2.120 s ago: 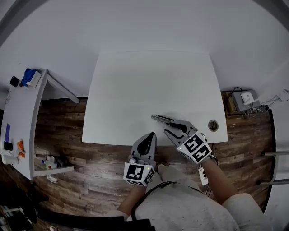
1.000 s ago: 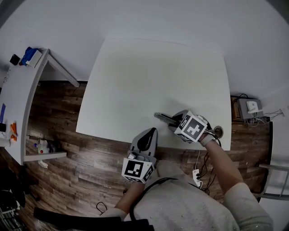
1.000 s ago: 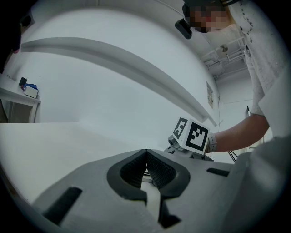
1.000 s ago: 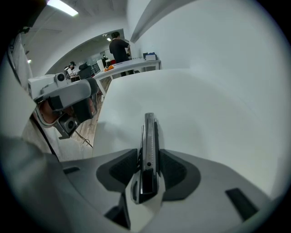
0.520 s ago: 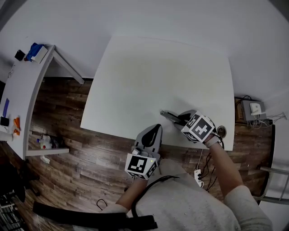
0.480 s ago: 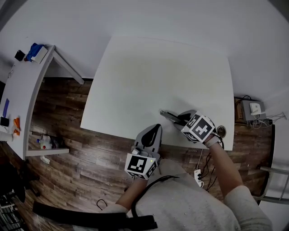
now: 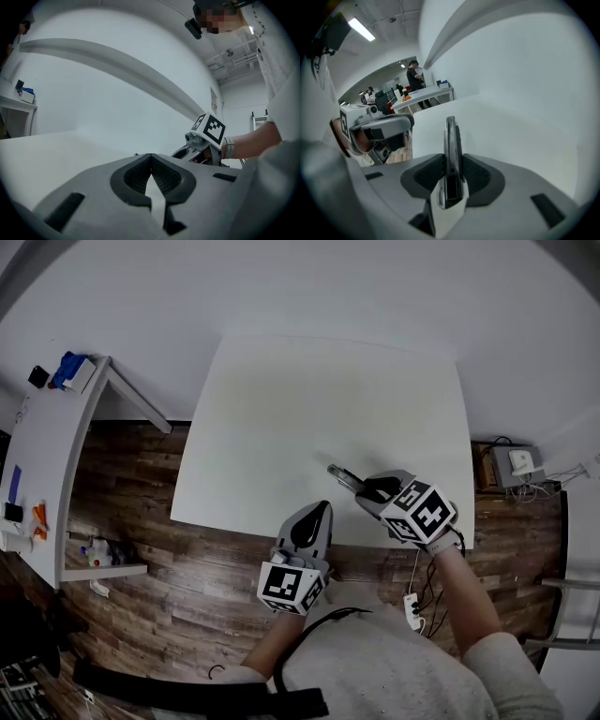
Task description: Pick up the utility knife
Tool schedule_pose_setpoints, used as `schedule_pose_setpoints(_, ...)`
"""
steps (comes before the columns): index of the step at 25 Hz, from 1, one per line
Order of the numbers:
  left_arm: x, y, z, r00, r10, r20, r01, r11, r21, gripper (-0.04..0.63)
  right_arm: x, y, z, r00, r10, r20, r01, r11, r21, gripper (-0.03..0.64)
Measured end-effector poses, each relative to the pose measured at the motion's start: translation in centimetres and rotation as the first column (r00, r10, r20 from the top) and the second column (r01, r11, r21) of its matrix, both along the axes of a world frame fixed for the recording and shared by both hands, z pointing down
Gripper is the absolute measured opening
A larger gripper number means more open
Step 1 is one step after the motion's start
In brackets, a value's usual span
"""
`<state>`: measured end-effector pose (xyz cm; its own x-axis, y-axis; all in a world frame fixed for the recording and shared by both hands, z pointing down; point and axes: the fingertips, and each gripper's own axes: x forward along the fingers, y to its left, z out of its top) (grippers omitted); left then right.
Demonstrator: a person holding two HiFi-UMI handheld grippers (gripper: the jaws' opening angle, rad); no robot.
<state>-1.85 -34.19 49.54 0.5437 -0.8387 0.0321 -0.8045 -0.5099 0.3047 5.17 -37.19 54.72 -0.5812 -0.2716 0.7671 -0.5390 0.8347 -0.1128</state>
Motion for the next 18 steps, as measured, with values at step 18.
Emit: schedule_pose_setpoints(18, 0.4, -1.5, -6.3, 0.999, 0.006, 0.032, -0.008, 0.997, 0.08, 0.007, 2.7, 0.4, -10.7, 0.866, 0.243, 0.438, -0.289, 0.956, 0.041, 0.138)
